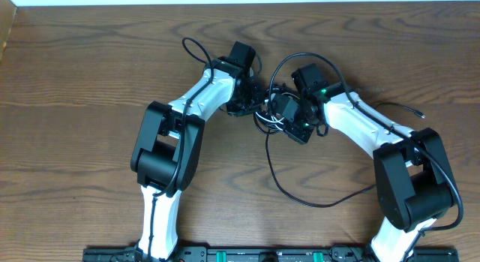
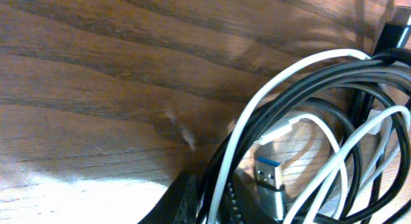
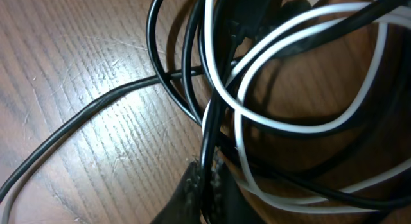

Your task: Untangle cables

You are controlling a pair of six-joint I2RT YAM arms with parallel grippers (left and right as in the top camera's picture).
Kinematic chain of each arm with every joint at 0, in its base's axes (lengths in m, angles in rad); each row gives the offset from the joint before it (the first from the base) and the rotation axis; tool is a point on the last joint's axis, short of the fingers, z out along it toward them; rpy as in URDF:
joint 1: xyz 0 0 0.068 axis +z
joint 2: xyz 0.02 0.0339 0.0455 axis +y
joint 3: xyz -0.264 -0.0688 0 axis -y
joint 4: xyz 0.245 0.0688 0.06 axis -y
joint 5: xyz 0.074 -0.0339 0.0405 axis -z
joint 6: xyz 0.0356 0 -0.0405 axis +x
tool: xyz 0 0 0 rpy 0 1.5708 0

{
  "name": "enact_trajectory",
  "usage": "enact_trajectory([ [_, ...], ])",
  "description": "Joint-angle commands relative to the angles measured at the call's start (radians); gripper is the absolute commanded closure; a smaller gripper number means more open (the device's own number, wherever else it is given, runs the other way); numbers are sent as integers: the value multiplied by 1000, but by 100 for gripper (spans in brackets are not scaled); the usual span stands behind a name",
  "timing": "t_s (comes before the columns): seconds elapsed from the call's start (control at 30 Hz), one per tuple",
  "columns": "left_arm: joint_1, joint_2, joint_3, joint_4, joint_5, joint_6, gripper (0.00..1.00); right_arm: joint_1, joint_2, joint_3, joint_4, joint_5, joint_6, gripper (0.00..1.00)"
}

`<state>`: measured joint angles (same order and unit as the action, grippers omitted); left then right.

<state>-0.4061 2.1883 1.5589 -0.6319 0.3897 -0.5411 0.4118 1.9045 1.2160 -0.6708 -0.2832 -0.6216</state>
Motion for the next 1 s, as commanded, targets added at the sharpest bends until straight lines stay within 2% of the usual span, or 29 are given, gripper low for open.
enact_trajectory([
  [0.0, 3, 60, -12, -15, -69, 17, 83, 5, 4, -2, 17, -14, 37, 99],
  [0.2, 3, 60, -12, -15, -69, 17, 83, 5, 4, -2, 55, -9, 80, 98],
  [0.23, 3, 60, -12, -15, -69, 17, 83, 5, 4, -2, 58, -5, 91, 92],
  [0.27, 3, 60, -12, -15, -69, 17, 83, 5, 4, -2, 65, -3, 95, 99],
  [0.4, 3, 60, -12, -15, -69, 17, 83, 5, -11, 16, 40, -3, 97, 99],
  [0.8, 3, 60, -12, -18, -69, 17, 83, 4, -232, 18, -77, -23, 47, 99],
  [0.97, 3, 60, -12, -18, -69, 17, 83, -19, -256, 18, -86, -35, 60, 99],
])
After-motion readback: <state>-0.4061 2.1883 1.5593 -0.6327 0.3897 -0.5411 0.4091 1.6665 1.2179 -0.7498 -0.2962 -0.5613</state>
